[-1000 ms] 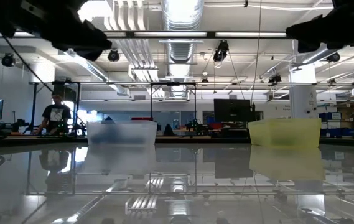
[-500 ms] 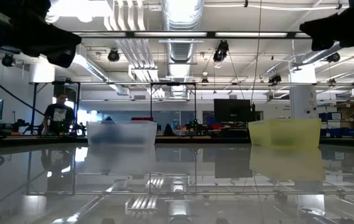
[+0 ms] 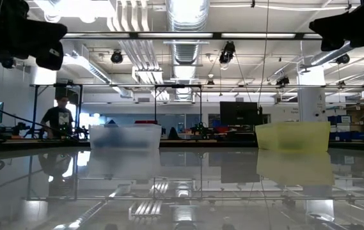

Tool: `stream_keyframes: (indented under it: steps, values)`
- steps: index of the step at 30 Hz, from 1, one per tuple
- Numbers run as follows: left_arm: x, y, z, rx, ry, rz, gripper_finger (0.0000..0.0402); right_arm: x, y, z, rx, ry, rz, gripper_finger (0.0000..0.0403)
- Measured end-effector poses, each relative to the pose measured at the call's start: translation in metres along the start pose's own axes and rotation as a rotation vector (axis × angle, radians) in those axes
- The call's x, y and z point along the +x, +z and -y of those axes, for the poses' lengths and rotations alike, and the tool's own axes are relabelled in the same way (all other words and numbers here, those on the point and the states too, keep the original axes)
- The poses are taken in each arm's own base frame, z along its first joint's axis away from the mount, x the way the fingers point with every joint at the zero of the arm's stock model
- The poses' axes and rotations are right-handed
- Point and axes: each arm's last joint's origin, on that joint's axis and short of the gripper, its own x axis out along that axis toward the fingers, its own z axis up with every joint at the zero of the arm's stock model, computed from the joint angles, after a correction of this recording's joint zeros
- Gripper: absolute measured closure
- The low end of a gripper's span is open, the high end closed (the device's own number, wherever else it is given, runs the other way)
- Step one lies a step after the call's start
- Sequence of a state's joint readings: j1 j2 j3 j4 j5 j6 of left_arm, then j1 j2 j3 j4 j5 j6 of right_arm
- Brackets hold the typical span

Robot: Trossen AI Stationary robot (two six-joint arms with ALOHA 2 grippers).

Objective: Sort & place blocks by color
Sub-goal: Return to Home Position

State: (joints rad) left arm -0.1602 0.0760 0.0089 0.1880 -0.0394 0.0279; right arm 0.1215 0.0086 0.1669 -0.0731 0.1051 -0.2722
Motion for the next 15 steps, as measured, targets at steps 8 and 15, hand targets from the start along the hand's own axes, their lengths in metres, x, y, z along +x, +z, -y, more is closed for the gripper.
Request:
stream_keyframes:
  steps: [8,15]
  values:
    - [-0.004,0.002,0.000,-0.040,0.000,0.031,0.0391,0.000,-0.002,-0.001,0.015,0.003,-0.013,0.0354]
    - [0.000,-0.003,0.000,-0.046,-0.001,-0.024,0.0391,0.000,-0.012,-0.003,0.085,0.024,-0.110,0.0354]
